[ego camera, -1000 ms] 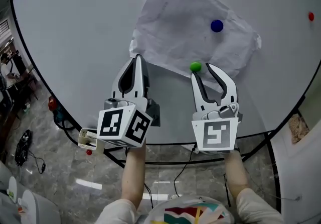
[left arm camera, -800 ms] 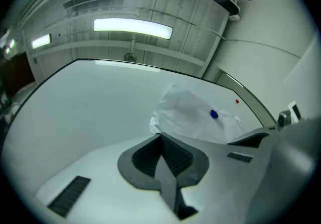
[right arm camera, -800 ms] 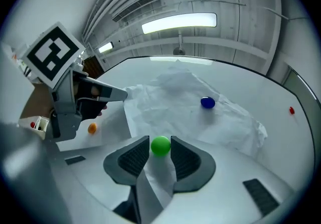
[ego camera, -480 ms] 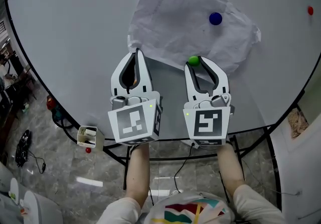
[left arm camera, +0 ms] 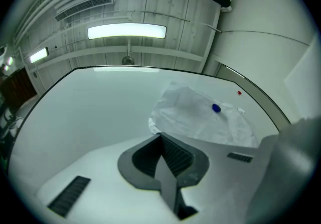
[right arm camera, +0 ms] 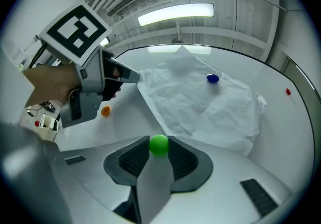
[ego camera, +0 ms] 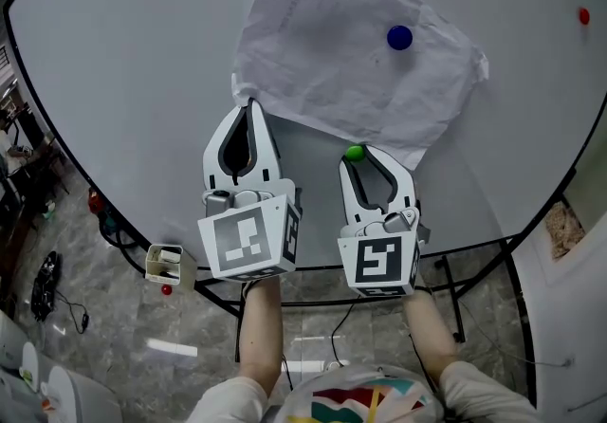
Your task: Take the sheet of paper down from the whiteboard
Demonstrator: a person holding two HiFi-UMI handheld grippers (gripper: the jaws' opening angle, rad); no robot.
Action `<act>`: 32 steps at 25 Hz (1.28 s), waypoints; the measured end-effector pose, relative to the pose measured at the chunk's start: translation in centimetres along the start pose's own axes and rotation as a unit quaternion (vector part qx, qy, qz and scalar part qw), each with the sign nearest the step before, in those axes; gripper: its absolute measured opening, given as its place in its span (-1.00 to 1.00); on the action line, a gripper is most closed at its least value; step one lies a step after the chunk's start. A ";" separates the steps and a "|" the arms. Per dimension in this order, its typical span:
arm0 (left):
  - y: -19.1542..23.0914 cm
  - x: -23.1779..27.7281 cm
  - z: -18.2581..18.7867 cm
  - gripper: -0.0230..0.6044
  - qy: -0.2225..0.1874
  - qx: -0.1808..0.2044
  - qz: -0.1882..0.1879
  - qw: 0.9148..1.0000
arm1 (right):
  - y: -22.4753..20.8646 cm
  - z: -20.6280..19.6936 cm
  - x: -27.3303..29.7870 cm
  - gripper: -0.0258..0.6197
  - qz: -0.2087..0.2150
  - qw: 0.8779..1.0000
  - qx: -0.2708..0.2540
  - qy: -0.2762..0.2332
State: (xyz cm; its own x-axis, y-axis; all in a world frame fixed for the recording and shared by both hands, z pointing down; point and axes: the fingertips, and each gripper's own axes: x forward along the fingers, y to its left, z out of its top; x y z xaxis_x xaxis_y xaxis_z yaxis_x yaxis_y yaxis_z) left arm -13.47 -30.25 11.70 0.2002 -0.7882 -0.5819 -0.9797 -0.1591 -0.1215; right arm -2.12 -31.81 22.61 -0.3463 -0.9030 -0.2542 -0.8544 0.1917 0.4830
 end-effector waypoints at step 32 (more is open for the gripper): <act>0.0 -0.3 0.2 -0.78 -0.003 0.013 0.013 1.000 | -12.4 13.1 1.3 -0.39 -0.045 0.992 -0.064 -0.103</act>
State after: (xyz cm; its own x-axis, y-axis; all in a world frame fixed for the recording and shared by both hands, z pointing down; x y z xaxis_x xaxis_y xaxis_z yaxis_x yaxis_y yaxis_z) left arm -13.51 -29.91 11.66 0.1755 -0.7881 -0.5900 -0.9841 -0.1241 -0.1271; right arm 2.98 -30.33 5.28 -0.3538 -0.8141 -0.4605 -0.8337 0.0512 0.5499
